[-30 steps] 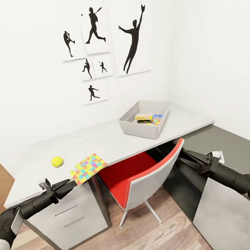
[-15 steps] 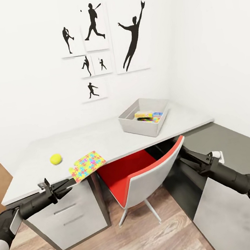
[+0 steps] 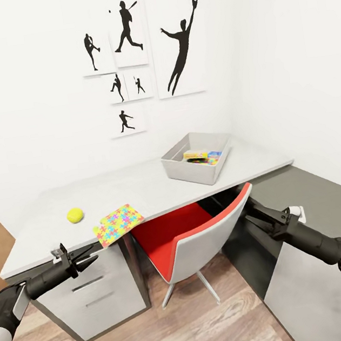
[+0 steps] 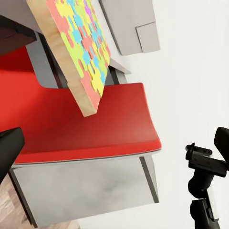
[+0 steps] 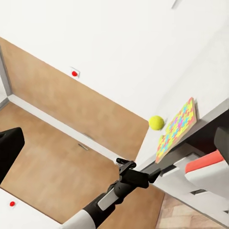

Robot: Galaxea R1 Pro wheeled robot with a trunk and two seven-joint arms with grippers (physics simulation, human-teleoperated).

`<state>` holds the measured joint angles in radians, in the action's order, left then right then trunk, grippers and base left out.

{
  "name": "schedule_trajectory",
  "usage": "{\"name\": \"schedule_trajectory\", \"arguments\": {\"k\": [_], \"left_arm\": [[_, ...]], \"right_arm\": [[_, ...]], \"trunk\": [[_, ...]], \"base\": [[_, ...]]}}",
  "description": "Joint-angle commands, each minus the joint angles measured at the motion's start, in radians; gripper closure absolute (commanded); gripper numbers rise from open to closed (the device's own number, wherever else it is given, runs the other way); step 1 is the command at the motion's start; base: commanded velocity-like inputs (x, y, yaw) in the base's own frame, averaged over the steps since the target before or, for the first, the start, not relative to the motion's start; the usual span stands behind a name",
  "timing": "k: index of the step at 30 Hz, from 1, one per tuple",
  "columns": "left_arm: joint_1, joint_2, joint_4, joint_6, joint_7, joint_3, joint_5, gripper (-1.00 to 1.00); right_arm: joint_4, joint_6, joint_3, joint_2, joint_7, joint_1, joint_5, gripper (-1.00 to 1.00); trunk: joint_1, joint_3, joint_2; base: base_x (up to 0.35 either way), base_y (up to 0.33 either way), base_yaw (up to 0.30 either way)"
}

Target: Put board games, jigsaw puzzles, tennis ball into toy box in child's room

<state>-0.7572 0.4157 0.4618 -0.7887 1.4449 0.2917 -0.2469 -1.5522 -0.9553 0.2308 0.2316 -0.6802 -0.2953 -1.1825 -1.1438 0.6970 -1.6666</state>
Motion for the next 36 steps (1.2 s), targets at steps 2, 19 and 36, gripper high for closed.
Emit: {"name": "schedule_trajectory", "arguments": {"k": [2,19,36], "left_arm": [[-0.001,0.000,0.000,-0.013,0.003,0.001,0.000,-1.00],[0.001,0.006,0.000,-0.044,0.002,0.001,0.001,-1.00],[0.001,0.007,0.000,-0.043,0.003,0.001,0.000,-1.00]], "right_arm": [[0.001,-0.005,0.001,0.000,-0.003,-0.001,0.001,-1.00],[0.001,-0.005,0.004,0.000,-0.004,-0.001,0.001,-1.00],[0.007,-0.005,0.005,0.000,-0.004,-0.001,0.000,-1.00]], "trunk": [[0.000,0.001,0.000],[0.000,0.001,0.000],[0.000,0.001,0.000]], "base": [[0.162,0.008,0.000],[0.072,0.011,0.000],[0.003,-0.069,0.000]]}}
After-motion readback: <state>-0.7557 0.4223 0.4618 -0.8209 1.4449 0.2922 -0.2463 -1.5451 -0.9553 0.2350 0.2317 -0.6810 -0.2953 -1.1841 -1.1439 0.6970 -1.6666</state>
